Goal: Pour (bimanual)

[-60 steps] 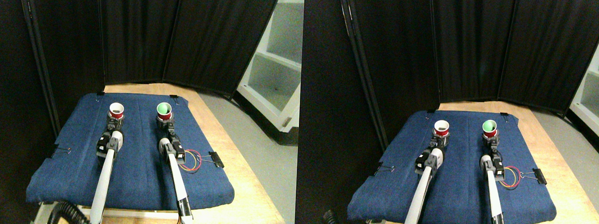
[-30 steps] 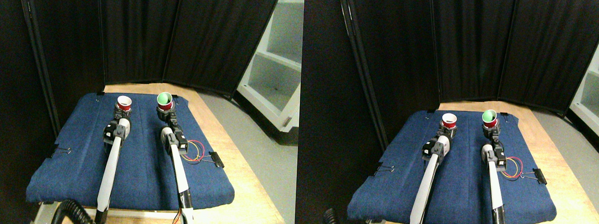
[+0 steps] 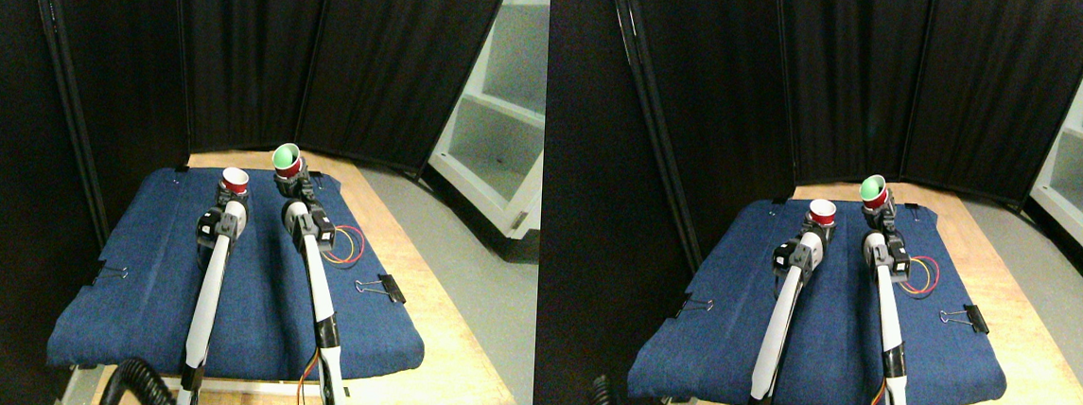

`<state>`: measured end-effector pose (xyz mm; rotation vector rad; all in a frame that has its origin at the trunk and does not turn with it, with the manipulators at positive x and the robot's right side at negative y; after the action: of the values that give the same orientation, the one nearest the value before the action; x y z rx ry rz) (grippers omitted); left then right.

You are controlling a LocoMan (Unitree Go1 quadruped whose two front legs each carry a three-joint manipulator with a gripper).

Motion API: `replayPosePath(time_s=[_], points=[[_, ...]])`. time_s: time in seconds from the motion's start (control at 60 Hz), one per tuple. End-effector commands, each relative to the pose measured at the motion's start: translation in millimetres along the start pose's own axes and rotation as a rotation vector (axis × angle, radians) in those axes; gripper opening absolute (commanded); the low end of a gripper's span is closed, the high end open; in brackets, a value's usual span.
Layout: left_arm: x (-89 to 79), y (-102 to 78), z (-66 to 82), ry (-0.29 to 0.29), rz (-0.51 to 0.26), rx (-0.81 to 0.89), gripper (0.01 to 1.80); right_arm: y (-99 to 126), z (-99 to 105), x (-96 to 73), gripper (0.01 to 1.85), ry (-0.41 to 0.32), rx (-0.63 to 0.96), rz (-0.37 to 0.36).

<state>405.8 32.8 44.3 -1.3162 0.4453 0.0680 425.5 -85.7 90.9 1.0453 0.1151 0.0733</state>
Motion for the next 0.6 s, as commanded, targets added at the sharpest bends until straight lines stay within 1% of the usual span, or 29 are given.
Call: replayPosePath(time_s=[0.017, 0.1, 0.2, 0.25, 0.35, 0.417, 0.6], points=[[-2.3, -11.5, -2.5, -0.007, -0.046, -0.004, 0.33, 17, 4, -1.2, 0.47, -0.016, -0.003, 0.044], [-3.4, -13.1, -4.3, 0.01, -0.038, -0.02, 0.33, 21, 3, -0.3, 0.46, 0.002, -0.05, 0.045], [-4.4, -15.0, -6.4, 0.012, -0.038, -0.023, 0.33, 25, 3, 1.8, 0.46, 0.017, -0.075, 0.042], [-4.9, -16.4, -7.3, 0.02, -0.034, -0.024, 0.33, 27, 3, 2.6, 0.46, 0.014, -0.107, 0.043], [-5.1, -17.6, -8.3, 0.028, -0.029, -0.035, 0.33, 30, 4, 4.5, 0.47, 0.015, -0.114, 0.041], [-5.4, -18.5, -9.4, 0.023, -0.026, -0.035, 0.33, 33, 5, 5.1, 0.48, 0.015, -0.134, 0.037], [-4.4, -22.1, -9.9, 0.037, -0.03, -0.03, 0.33, 35, 6, 7.6, 0.48, 0.041, -0.161, 0.054]])
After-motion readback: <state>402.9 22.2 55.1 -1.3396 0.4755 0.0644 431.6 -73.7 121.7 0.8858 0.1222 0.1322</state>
